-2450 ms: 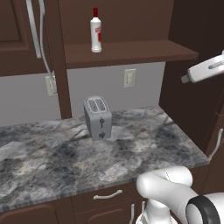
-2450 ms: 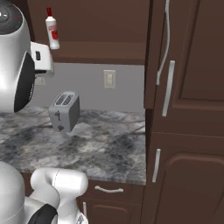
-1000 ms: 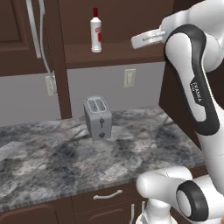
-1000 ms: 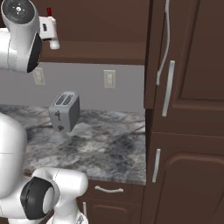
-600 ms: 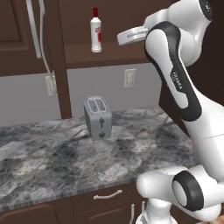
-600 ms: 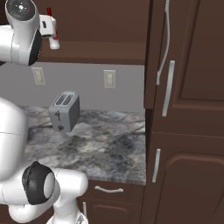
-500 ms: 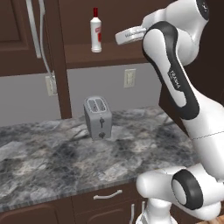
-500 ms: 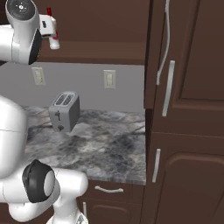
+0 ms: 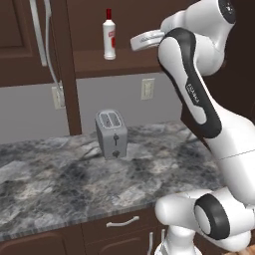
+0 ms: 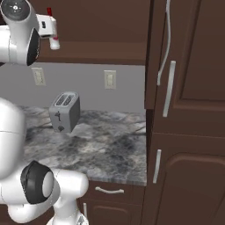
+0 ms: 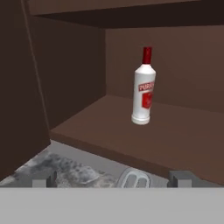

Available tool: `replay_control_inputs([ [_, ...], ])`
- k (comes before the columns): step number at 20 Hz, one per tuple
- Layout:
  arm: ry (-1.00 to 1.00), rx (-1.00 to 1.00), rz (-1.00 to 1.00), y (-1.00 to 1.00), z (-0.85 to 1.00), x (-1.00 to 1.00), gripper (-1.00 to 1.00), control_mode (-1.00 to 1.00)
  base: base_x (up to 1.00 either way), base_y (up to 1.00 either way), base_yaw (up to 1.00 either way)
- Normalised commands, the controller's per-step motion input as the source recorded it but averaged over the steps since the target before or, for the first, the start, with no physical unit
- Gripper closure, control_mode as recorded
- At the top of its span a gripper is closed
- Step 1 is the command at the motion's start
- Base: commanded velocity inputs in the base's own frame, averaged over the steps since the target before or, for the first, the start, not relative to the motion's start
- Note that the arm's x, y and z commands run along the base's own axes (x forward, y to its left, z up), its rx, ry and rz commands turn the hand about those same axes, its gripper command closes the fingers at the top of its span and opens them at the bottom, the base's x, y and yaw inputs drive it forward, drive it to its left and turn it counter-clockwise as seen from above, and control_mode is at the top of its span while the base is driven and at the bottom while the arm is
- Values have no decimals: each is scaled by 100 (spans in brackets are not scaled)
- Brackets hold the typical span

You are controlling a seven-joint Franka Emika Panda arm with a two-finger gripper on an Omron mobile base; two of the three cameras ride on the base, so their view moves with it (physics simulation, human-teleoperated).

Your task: Open the cabinet directly in front. Then move the liquor and the cup to the dining counter with the candle on it.

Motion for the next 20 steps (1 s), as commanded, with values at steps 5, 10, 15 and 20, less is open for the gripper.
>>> replay_control_inputs([
  [5, 0, 0, -16, 8, -4, 8, -100, -100, 0, 0, 0],
  [10, 0, 0, -6, 20, 0, 26, -100, -100, 0, 0, 0],
  [15, 0, 0, -2, 15, 0, 33, -100, -100, 0, 0, 0],
  [20, 1, 0, 0, 0, 0, 54, -100, -100, 0, 0, 0],
])
